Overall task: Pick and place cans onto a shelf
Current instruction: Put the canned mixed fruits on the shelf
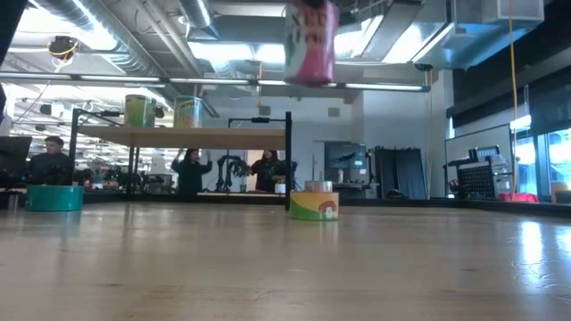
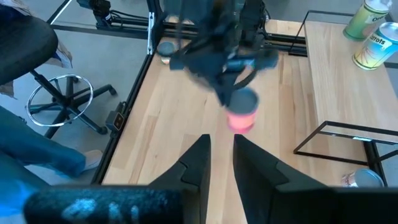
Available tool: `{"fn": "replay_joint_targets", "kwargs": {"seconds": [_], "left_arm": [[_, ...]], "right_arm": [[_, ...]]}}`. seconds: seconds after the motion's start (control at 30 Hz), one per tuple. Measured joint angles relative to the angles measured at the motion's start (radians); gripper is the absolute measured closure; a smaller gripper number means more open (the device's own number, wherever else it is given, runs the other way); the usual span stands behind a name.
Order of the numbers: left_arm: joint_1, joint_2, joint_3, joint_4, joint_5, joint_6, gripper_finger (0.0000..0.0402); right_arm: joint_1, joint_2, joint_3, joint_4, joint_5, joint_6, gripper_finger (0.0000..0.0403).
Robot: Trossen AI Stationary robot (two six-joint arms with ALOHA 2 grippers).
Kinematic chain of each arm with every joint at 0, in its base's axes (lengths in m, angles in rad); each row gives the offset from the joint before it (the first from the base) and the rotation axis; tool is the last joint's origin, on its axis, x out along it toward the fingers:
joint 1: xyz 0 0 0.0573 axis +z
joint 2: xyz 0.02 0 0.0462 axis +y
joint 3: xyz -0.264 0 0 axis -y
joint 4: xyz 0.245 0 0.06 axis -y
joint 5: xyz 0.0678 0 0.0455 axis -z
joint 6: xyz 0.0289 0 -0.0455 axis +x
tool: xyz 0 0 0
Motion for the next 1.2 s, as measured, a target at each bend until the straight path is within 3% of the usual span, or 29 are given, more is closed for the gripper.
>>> {"fn": "replay_joint_targets", "kwargs": {"seconds": [0.43,0.93,1.2], "left_arm": [[0.097,-0.012,0.341,-0.469,-0.149,-0.38,0.0396],[0.18,-0.212,0.268,-0.501,-0.252,-0.539,0.0396],[0.196,-0.398,0.025,-0.501,-0.291,-0.645,0.0396]], "right_arm": [[0.0,0.0,0.0,0.0,0.0,-0.049,0.0333],[0.0,0.0,0.0,0.0,-0.001,-0.05,0.0333],[0.0,0.0,0.0,0.0,-0.001,-0.05,0.0333]]}}
